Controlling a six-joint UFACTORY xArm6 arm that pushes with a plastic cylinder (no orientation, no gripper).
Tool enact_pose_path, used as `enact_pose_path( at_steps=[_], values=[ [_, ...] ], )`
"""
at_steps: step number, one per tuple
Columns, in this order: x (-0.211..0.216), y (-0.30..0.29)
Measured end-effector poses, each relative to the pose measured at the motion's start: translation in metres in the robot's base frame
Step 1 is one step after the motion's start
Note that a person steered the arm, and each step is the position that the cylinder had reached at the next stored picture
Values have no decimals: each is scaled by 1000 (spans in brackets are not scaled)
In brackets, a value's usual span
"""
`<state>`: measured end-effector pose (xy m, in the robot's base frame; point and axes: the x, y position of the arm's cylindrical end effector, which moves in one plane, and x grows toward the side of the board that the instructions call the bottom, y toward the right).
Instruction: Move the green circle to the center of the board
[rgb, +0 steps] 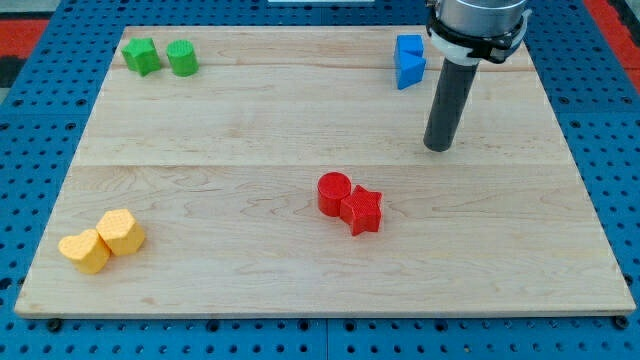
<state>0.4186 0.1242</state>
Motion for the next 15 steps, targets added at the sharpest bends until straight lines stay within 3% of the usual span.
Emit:
enact_pose_path(
  at_steps=[2, 3, 5, 6, 8, 10, 12, 15],
  values=[
    [50, -143],
    [41, -230],
    [-68, -334],
    [-110, -360],
    [-127, -428],
    [-195, -400],
    [-152, -378],
    [-164, -315]
  ],
)
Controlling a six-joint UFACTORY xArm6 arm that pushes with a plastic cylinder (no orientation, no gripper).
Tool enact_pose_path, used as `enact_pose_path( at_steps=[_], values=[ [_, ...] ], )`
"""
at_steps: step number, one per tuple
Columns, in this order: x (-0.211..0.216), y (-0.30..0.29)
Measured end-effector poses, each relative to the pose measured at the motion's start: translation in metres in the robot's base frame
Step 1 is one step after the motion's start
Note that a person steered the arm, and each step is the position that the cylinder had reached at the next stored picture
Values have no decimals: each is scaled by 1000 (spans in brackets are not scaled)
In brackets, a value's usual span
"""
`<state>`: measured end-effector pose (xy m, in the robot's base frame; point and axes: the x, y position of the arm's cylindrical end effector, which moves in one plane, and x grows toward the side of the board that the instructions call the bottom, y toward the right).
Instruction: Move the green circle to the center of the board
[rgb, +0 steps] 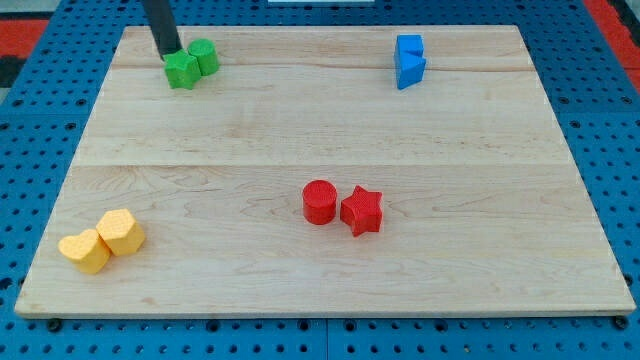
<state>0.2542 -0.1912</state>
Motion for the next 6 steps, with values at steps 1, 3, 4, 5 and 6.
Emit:
enact_pose_path(
  at_steps=[1, 3, 4, 5, 6],
  values=[
    [0, 29],
    [-16, 30],
    [-24, 62],
    [5, 97],
    [87, 136]
  ],
)
